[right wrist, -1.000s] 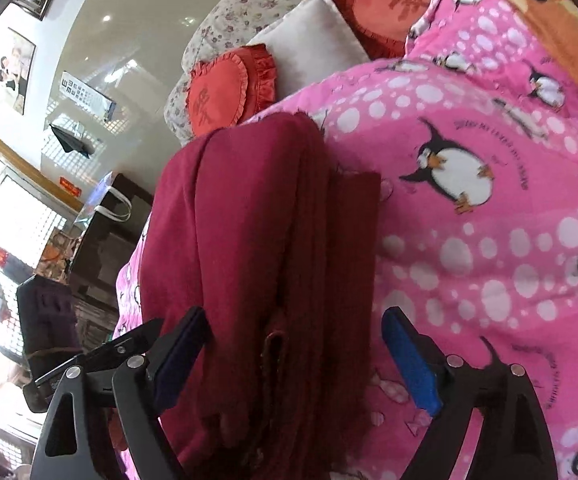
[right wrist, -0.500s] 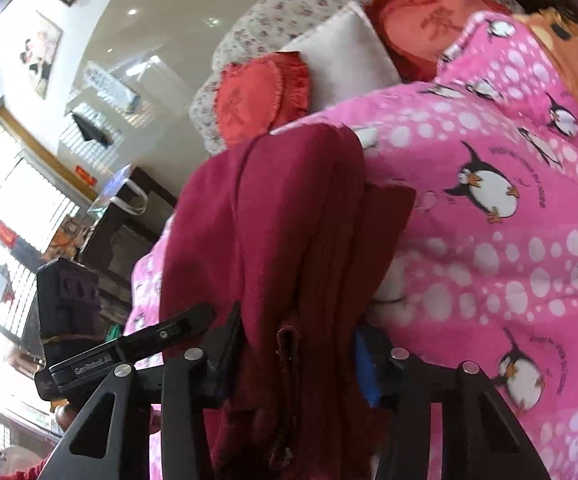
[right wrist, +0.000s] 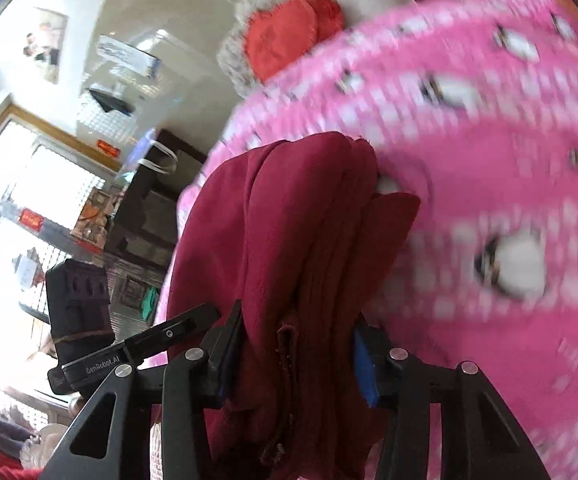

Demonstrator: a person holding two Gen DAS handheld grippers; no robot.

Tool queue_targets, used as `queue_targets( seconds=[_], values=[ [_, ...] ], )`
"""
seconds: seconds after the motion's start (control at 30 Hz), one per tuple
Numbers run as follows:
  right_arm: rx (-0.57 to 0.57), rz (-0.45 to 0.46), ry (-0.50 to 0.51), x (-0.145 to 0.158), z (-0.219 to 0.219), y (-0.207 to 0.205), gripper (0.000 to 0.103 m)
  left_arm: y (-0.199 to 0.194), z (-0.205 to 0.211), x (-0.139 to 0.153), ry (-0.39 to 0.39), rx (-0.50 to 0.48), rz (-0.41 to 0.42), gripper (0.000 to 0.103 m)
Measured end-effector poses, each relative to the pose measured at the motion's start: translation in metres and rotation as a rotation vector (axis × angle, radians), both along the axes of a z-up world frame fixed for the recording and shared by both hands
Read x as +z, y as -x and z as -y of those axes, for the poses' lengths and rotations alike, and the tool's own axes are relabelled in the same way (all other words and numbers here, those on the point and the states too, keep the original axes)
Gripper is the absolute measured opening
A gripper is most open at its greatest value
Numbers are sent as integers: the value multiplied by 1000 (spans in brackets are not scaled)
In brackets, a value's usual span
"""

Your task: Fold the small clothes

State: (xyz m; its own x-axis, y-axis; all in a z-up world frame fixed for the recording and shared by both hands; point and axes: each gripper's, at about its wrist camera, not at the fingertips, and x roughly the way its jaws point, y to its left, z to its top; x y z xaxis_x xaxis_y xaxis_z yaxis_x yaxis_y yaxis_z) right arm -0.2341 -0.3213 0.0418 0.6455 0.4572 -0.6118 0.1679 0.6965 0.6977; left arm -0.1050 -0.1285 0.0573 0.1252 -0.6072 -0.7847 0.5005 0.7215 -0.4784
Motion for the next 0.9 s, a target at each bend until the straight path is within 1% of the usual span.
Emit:
queue_targets(
  seconds=[0.03,0.07,0.1,0.13,0.17,0.23,0.3,0.33,0.43,0.53,0.63,0.73,0.8,0.9],
  values=[
    [-3,-31,5,-12,-3,0,47,1,-1,-14,-18,10,-7,50],
    [-7,-49,15,-21,-5,0,51,3,-3,-20,-19,22,4,52],
    [-12,-58,6,-27,-4,1,52,3,-5,-22,-8,32,11,53],
    [-12,-59,-13,-29,-2,2,55,5,-7,-21,7,43,11,53],
    [-12,-65,-20,-29,1,2,55,6,-8,-19,6,50,12,53],
    [-1,-71,-4,-22,4,7,55,10,-10,-12,-16,66,40,53],
    [16,-63,73,-6,2,12,55,16,-11,-3,-60,85,93,53],
    [25,-47,129,6,-1,17,55,17,-11,1,-78,93,115,53],
    [27,-1,236,34,-8,30,55,27,-15,19,-156,132,245,55],
    [23,39,306,53,-15,33,55,31,-21,31,-186,168,317,55],
    [-2,25,462,63,-31,34,55,36,-22,41,-192,197,361,55],
    [-15,8,558,62,-49,28,55,40,-21,47,-201,207,379,55],
    [-22,3,582,62,-54,29,55,43,-20,49,-206,207,385,55],
    [-40,-13,588,58,-60,27,56,49,-20,52,-226,211,410,55]
  ],
)
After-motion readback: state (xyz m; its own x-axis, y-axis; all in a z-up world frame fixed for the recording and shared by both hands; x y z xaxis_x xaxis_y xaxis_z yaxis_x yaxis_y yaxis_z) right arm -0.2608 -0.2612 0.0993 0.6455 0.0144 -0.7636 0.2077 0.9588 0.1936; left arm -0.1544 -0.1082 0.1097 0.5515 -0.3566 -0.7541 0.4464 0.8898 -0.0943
